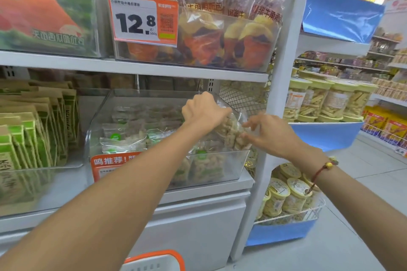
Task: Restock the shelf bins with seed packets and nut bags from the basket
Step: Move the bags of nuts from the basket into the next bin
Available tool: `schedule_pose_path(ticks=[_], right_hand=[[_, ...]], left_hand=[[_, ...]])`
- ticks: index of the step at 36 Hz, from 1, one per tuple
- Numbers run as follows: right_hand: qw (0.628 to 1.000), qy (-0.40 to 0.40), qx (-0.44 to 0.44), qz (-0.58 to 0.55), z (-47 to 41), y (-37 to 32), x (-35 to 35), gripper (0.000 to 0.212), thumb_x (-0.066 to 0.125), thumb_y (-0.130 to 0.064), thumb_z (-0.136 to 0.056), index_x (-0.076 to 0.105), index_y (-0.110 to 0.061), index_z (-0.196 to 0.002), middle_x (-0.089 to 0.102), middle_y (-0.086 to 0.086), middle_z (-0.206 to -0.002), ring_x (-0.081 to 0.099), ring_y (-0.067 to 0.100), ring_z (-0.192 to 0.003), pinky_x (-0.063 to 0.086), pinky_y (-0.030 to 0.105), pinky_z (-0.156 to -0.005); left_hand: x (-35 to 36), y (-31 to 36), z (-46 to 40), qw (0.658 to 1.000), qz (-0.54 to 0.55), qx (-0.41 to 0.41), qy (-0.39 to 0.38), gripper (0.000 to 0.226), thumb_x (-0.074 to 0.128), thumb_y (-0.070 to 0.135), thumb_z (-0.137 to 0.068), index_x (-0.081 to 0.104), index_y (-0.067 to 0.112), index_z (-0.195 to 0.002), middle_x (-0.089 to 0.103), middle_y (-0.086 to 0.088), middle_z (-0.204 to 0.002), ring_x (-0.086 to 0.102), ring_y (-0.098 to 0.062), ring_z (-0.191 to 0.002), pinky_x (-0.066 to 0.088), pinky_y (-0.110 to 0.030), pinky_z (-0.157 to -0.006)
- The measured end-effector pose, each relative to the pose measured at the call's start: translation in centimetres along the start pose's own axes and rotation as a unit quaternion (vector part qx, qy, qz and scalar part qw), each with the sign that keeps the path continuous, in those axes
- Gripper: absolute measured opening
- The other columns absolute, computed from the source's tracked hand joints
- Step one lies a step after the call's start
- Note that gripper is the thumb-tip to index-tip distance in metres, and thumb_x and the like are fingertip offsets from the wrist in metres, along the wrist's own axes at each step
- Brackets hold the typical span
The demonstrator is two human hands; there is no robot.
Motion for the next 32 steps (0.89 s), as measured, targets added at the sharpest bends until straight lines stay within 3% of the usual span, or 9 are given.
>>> schedule_pose_path(ticks=[3,8,10,12,15,17,22,26,32], right_hand=[[0.993,-0.114,-0.031,0.021,0.3,0.1,1.2,0.043,0.061,-0.036,-0.089,0.057,-0.024,-0.129,0.056,-0.001,-0.106,0.049,0.013,-0.087,0.035,0.025,-0.072],[0.992,0.038,-0.018,-0.12,0.9,-0.9,-0.8,0.052,0.061,-0.036,-0.081,0.05,-0.024,-0.131,0.055,0.0,-0.119,0.047,0.015,-0.107,0.038,0.029,-0.085],[0.984,0.043,-0.006,-0.174,0.7,-1.8,-0.9,0.071,0.06,-0.051,-0.074,0.037,-0.028,-0.138,0.051,-0.002,-0.127,0.045,0.015,-0.117,0.041,0.034,-0.094],[0.991,0.036,-0.003,-0.131,0.4,-2.7,-0.6,0.081,0.065,-0.058,-0.075,0.028,-0.03,-0.142,0.05,0.0,-0.129,0.049,0.018,-0.117,0.044,0.037,-0.092],[0.995,0.086,-0.006,-0.056,0.0,-3.3,-0.7,0.067,0.063,-0.047,-0.084,0.032,-0.027,-0.14,0.056,0.003,-0.124,0.054,0.023,-0.112,0.047,0.037,-0.084],[0.99,0.123,-0.001,-0.065,0.1,-3.1,-0.9,0.053,0.062,-0.034,-0.088,0.04,-0.023,-0.135,0.062,0.006,-0.119,0.057,0.026,-0.11,0.046,0.036,-0.082],[0.965,0.245,-0.016,-0.093,1.4,-2.6,-2.2,0.036,0.062,-0.023,-0.09,0.05,-0.016,-0.123,0.068,0.008,-0.11,0.066,0.03,-0.08,0.051,0.037,-0.072],[0.956,0.277,-0.023,-0.09,2.1,-2.7,-2.4,0.034,0.064,-0.022,-0.089,0.053,-0.017,-0.121,0.069,0.007,-0.111,0.069,0.027,-0.075,0.051,0.032,-0.069],[0.961,0.268,-0.019,-0.067,1.1,-2.4,-1.5,0.029,0.065,-0.03,-0.089,0.056,-0.016,-0.113,0.069,0.001,-0.104,0.064,0.018,-0.061,0.047,0.029,-0.061]], left_hand=[[0.1,-1.5,-0.2,0.999,0.041,-0.008,-0.028,0.047,0.057,0.059,-0.076,0.063,0.013,-0.076,0.07,-0.009,-0.09,0.064,-0.03,-0.088,0.043,-0.031,-0.069],[0.5,-1.5,0.7,0.99,0.107,0.027,-0.087,0.051,0.039,0.064,-0.09,0.067,0.022,-0.083,0.066,0.002,-0.085,0.061,-0.027,-0.094,0.04,-0.032,-0.078],[0.5,-1.1,0.8,0.986,0.135,0.035,-0.093,0.056,0.039,0.06,-0.092,0.069,0.014,-0.084,0.069,0.0,-0.08,0.065,-0.024,-0.089,0.045,-0.032,-0.083],[0.7,-0.9,0.5,0.98,0.156,0.048,-0.11,0.051,0.04,0.054,-0.094,0.071,0.015,-0.09,0.073,-0.003,-0.093,0.067,-0.021,-0.09,0.048,-0.037,-0.091],[0.4,-1.1,0.4,0.98,0.144,0.073,-0.12,0.03,0.042,0.042,-0.097,0.068,0.027,-0.091,0.072,-0.007,-0.104,0.066,-0.023,-0.097,0.049,-0.041,-0.093],[0.2,-1.8,0.3,0.984,0.097,0.088,-0.121,0.026,0.044,0.033,-0.098,0.065,0.028,-0.111,0.068,-0.002,-0.115,0.062,-0.024,-0.108,0.047,-0.041,-0.096],[2.0,-3.5,2.2,0.941,-0.162,0.151,-0.254,0.056,0.054,0.044,-0.091,0.041,0.023,-0.141,0.051,0.0,-0.138,0.049,-0.024,-0.126,0.037,-0.039,-0.103],[2.2,-3.4,1.9,0.94,-0.199,0.183,-0.208,0.045,0.06,0.042,-0.088,0.052,0.029,-0.131,0.06,0.006,-0.128,0.054,-0.019,-0.119,0.038,-0.036,-0.096],[1.2,-4.1,1.6,0.948,-0.155,0.157,-0.229,0.038,0.067,0.046,-0.083,0.061,0.037,-0.119,0.063,0.008,-0.121,0.057,-0.017,-0.112,0.042,-0.034,-0.09]])
Point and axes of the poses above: each hand's wrist, its own z-axis away from the middle knuckle, its own x-axis out of the palm, y = z × x, the point moved 4 cm from there along -z, towards the middle knuckle
